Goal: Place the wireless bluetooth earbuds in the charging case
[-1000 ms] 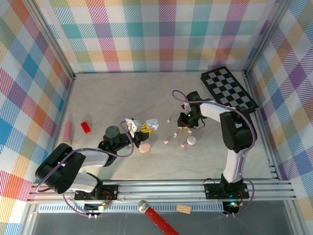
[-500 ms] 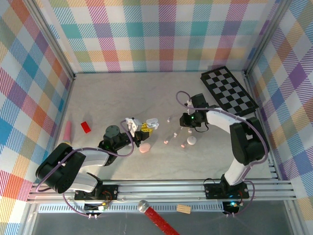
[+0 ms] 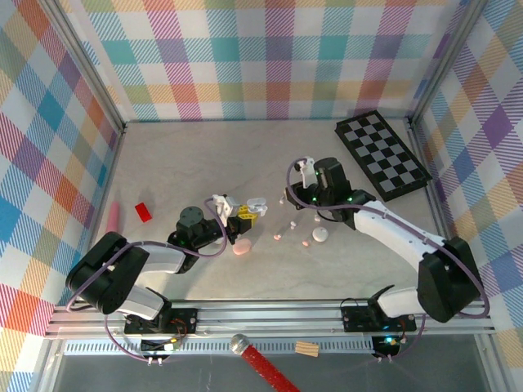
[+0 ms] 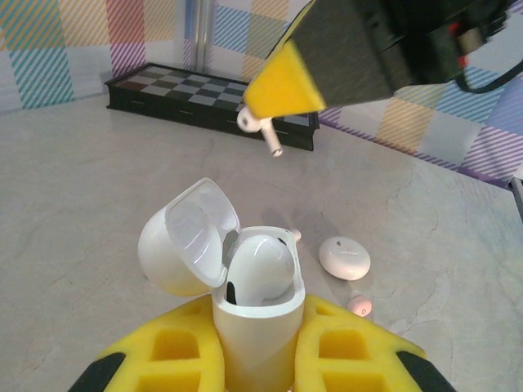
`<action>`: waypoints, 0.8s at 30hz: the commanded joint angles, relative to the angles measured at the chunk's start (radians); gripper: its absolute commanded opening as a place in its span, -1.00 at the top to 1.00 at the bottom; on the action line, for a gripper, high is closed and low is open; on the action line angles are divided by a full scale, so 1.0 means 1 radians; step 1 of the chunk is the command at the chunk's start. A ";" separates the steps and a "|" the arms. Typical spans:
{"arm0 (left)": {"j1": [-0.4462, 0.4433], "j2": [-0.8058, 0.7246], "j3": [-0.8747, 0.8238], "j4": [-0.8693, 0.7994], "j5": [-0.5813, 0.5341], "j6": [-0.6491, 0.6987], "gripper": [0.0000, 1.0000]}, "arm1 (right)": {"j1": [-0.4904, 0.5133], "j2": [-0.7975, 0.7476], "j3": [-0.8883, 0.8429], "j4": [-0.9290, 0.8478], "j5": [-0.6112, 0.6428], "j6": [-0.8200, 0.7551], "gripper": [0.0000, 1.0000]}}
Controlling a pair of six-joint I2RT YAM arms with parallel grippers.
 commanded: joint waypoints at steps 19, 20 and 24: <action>0.009 -0.015 0.052 0.074 0.087 -0.086 1.00 | 0.160 -0.030 0.076 0.043 -0.009 -0.164 0.66; 0.009 -0.018 0.052 0.072 0.088 -0.086 1.00 | 0.161 -0.028 0.078 0.046 -0.009 -0.164 0.66; 0.011 -0.025 0.051 0.067 0.094 -0.085 1.00 | 0.164 -0.020 0.080 0.059 -0.015 -0.162 0.66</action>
